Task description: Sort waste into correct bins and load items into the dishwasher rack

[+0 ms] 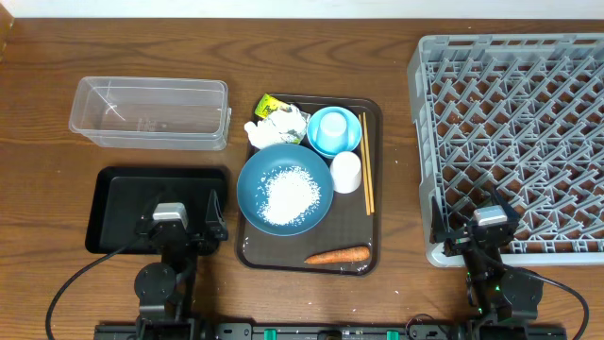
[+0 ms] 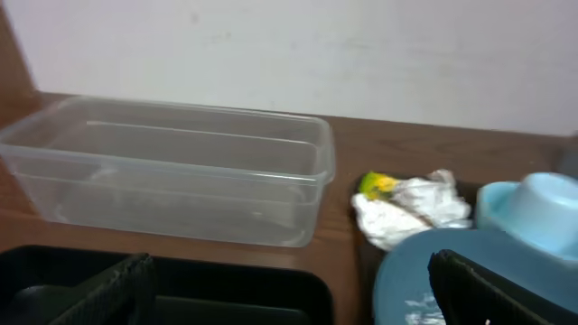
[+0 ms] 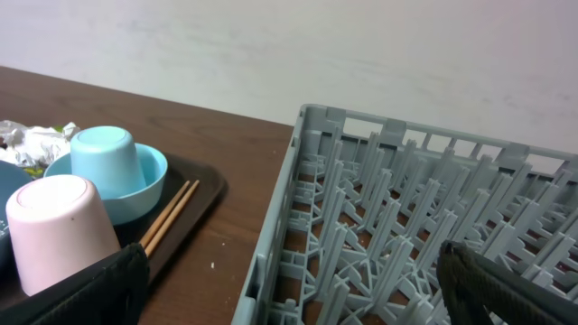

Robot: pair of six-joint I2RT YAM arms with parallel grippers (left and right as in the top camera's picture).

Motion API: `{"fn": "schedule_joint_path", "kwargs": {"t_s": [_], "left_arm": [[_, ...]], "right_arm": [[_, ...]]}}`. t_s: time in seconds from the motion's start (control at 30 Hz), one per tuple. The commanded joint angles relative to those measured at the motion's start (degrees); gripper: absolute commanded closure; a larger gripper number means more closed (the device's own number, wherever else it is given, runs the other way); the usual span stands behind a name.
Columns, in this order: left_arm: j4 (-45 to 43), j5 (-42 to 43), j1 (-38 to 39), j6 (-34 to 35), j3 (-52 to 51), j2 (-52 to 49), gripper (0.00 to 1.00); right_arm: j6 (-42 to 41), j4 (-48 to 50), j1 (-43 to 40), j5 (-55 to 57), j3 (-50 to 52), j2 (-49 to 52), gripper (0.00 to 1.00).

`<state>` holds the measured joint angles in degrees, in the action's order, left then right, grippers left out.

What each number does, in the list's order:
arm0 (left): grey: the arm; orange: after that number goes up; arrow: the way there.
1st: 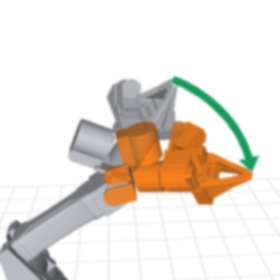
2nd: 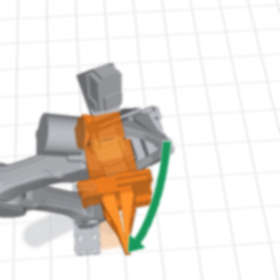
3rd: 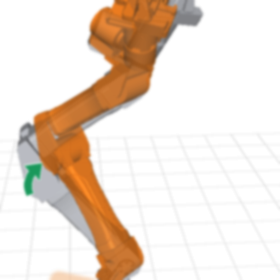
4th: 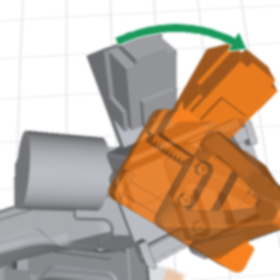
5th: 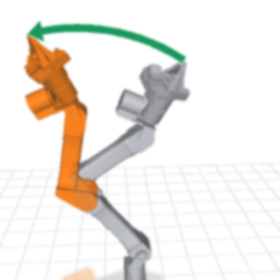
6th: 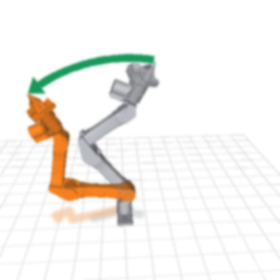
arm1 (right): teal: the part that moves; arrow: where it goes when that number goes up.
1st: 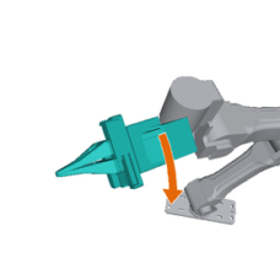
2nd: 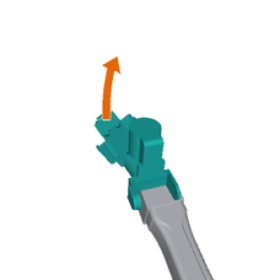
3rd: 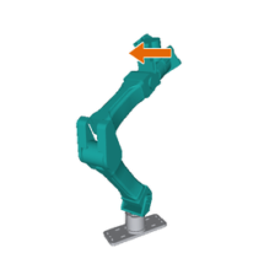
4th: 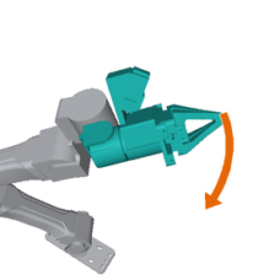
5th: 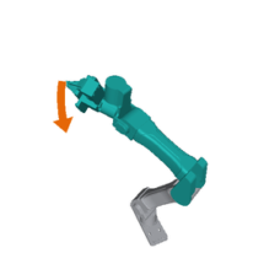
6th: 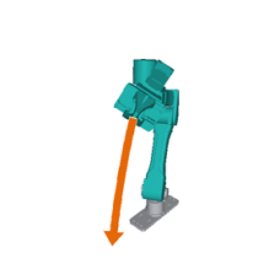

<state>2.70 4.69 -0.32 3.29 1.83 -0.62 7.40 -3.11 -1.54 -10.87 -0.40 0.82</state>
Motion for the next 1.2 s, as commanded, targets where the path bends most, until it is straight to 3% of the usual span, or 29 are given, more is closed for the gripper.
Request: {"fn": "schedule_joint_path", "kwargs": {"t_s": [0.0, 0.17, 0.23, 0.37, 0.53, 0.73, 1.0, 1.17], "left_arm": [[0.2, 10.3, -0.2, 11.2, -1.6, 0.4, 0.02], [-0.8, 16.9, -0.3, 27.6, -1.6, 0.3, 0.02], [-2.0, 17.1, -0.3, 30.6, -1.5, 0.3, 0.02], [-7.4, 24.6, -0.3, 31.1, -0.8, 0.3, 0.02], [-5.4, 26.6, -0.3, 30.3, 5.5, -2.4, 0.02], [10.8, 27.6, -0.2, 20.8, 27.3, -20.7, 0.02], [52.5, 28.8, 4.6, 6.5, 64.1, -56.7, 0.02], [56.1, 31.5, 10.7, 7.0, 71.3, -68.7, 0.02]], "right_arm": [[0.6, -0.3, -0.7, 0.5, 0.1, -0.5, 0.01], [0.6, -0.3, -0.7, 0.5, 0.1, -0.5, 0.01], [0.6, -0.3, -0.7, 0.5, 0.1, -0.5, 0.01], [0.6, -0.3, -0.7, 0.5, 0.1, -0.5, 0.01], [0.6, -0.3, -0.7, 0.5, 0.1, -0.5, 0.01], [0.6, -0.3, -0.7, 0.5, 0.1, -0.5, 0.01], [0.6, -0.3, -0.7, 0.5, 0.1, -0.5, 0.01], [0.6, -0.3, -0.7, 0.5, 0.1, -0.5, 0.01]]}}
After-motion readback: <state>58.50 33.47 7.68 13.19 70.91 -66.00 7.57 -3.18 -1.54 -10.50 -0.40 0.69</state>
